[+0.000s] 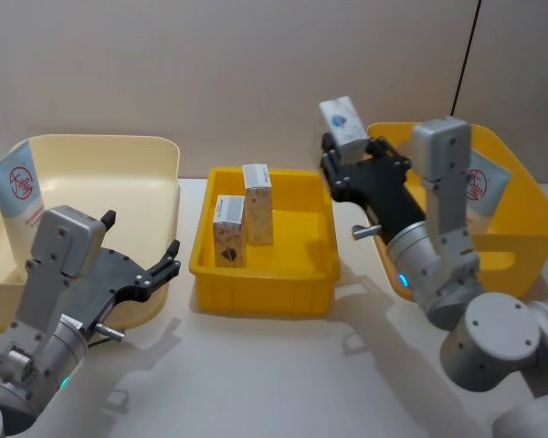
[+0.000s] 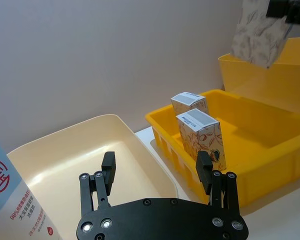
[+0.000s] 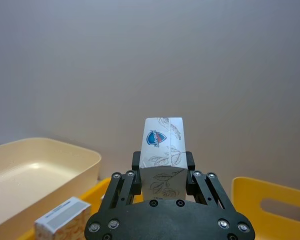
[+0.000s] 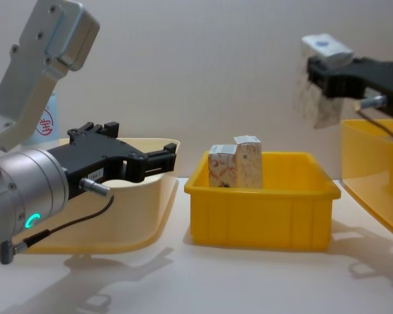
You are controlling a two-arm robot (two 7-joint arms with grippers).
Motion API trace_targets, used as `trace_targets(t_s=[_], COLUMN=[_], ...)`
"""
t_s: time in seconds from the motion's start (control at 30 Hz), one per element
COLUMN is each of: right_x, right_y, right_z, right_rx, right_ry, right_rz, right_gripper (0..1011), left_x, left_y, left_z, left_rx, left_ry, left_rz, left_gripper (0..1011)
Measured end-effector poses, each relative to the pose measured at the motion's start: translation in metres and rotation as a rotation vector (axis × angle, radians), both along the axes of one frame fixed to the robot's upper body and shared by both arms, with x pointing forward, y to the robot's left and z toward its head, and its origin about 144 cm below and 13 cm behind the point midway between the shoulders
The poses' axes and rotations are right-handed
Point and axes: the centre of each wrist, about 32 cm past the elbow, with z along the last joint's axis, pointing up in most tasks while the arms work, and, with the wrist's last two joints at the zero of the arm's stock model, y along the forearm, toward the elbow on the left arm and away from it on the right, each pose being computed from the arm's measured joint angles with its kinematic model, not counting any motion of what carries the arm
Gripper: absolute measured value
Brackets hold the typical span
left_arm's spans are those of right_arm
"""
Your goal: Bimanual collaborative sorting of washing and personal care products
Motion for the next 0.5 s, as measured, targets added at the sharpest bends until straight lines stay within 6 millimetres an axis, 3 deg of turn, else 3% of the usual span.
trace_targets(t_s=[0.5], right_x=[-0.012], right_y=[-0.028], right_z=[0.007], right_rx=[0.016], right_ry=[-0.095], right_rz=[-0.173], right_gripper=[454], left_x=[0.000], left_y=[0.000], left_z=[0.000], left_rx=[0.000], left_ry=[0.000], left_rz=[0.000], left_gripper=[1003])
